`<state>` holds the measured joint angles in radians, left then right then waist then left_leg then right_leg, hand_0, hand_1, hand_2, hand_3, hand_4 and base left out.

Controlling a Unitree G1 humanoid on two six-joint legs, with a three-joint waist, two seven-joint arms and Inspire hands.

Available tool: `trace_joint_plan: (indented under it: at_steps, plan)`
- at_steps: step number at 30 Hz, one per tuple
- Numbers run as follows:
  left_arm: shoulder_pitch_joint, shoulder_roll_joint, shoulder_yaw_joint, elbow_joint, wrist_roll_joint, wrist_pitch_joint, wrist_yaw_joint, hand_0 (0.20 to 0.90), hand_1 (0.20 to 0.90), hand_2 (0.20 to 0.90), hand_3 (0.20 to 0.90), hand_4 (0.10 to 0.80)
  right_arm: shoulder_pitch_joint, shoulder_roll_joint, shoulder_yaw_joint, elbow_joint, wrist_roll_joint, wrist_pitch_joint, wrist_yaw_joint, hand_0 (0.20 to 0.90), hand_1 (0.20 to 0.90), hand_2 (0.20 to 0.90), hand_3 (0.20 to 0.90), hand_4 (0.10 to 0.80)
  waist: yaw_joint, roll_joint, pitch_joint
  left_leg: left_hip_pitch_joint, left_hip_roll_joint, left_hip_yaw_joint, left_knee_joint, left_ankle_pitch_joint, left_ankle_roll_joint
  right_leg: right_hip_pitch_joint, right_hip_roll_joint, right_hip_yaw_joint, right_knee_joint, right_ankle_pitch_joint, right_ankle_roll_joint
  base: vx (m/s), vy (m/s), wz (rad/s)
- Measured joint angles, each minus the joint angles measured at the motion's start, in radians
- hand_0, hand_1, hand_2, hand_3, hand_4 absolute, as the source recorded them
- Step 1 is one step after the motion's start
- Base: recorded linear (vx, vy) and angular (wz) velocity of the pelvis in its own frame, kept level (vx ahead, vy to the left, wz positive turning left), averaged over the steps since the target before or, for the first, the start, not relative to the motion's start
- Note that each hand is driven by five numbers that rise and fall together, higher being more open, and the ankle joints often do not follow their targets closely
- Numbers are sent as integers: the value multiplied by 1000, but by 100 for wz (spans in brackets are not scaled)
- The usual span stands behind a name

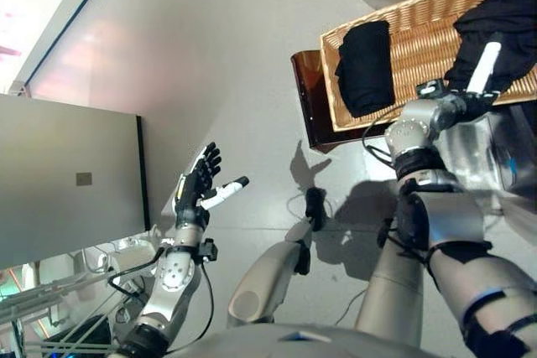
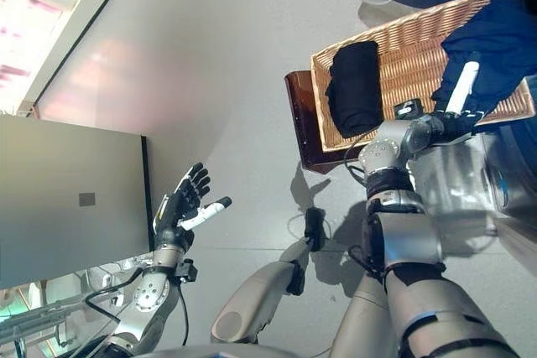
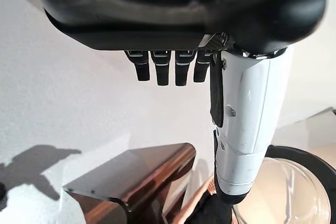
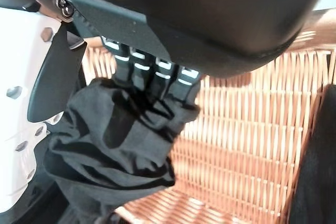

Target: Pick up the clothes and place them into the washing machine

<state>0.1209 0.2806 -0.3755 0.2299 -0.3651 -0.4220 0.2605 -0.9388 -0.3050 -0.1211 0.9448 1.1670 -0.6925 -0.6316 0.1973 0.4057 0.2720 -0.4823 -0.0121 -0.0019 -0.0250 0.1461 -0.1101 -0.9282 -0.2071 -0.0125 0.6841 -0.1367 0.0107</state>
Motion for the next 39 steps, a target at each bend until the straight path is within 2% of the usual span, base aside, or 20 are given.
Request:
trace_joint_plan:
  at_steps: [2, 8, 18, 24, 32, 38, 39]
  plan:
    - [-9, -3, 1, -1, 0, 0, 0, 900, 900, 900, 900, 800, 6, 5, 1, 0, 1, -9, 0, 900, 900, 900, 900, 800, -5, 0, 0, 8, -1, 0, -4, 3, 1, 10, -3, -2, -1, 4, -6, -11, 15, 5]
    - [-16, -3, 3, 8, -5, -1, 0, 900, 900, 900, 900, 800, 6, 11, 5, -3, 0, -6, 24, 900, 900, 900, 900, 800, -13, -2, 2, 19, -2, 2, -4, 10, 9, 35, -6, -12, -8, -7, 10, -18, 24, 7]
    - [-3, -3, 3, 8, -5, -1, 0, 900, 900, 900, 900, 800, 6, 11, 5, -7, 0, -5, 24, 900, 900, 900, 900, 800, -19, -4, 3, 21, -1, 3, -11, 14, 10, 36, -5, -9, -8, -5, 12, 0, 7, 0]
    - [4, 0, 8, 4, -4, -1, -2, 900, 900, 900, 900, 800, -49, -34, 1, 103, 1, 19, 22, 900, 900, 900, 900, 800, -3, -5, 3, 21, -3, 3, -14, 15, 11, 35, -4, -9, -9, -5, 13, 0, 0, 0]
    - [54, 5, 9, -5, -5, -2, -16, 900, 900, 900, 900, 800, -79, -89, 1, 127, -2, 40, 16, 900, 900, 900, 900, 800, 25, -2, 1, 6, -4, -8, -19, 13, 13, 2, -15, -6, 32, -28, 5, 10, -23, 5]
    - [52, 8, 7, -22, -4, -2, -21, 900, 900, 900, 900, 800, -119, -148, 2, 163, -35, 63, -22, 900, 900, 900, 900, 800, 52, -1, 0, 1, -5, -35, -49, 47, -20, -27, -31, -32, 87, -59, -27, -4, -28, 18]
    - [51, 8, 7, -26, -4, -3, -20, 900, 900, 900, 900, 800, -131, -151, 6, 186, -43, 63, -24, 900, 900, 900, 900, 800, 58, -1, 0, 1, -5, -37, -49, 48, -22, -30, -33, -33, 93, -65, -25, -33, -16, 12]
